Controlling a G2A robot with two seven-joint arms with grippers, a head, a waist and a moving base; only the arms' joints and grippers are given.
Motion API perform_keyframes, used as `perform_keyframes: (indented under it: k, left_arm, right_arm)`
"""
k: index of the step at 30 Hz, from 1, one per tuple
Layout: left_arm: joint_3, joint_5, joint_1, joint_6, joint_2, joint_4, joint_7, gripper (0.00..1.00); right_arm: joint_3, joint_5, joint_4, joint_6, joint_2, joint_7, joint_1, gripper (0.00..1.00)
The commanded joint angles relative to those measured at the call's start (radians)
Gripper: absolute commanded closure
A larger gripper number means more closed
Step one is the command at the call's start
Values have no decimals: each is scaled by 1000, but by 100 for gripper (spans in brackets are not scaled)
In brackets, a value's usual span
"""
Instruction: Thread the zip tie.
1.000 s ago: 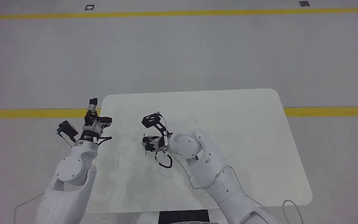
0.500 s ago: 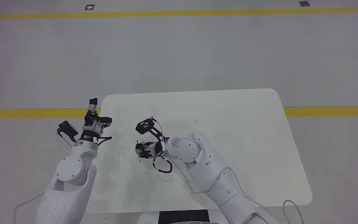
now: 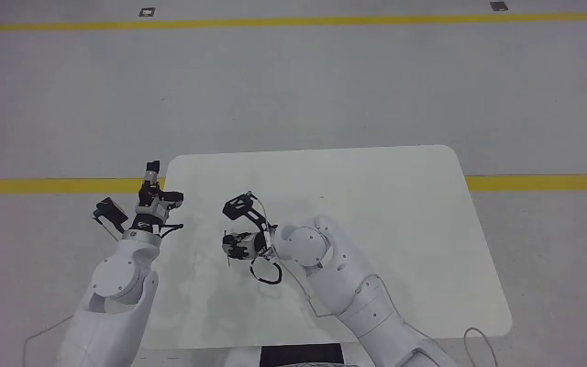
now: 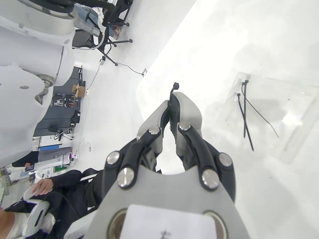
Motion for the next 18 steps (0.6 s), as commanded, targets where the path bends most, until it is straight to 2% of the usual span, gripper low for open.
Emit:
perform_keyframes:
  k: [1,7,11,18]
  left_arm:
    - [0,0,0,0,0,0,0,0]
    - [0,0,0,0,0,0,0,0]
    - [0,0,0,0,0,0,0,0]
    - [0,0,0,0,0,0,0,0]
  right_arm:
    - [2,0,1,4,1,-13,-4,100]
    - [24,49,17,-8,17,-51,-9,100]
    - [44,91,36,-38,28,-55,-1,100]
    - [53,204,52,-40,50,-65,10,100]
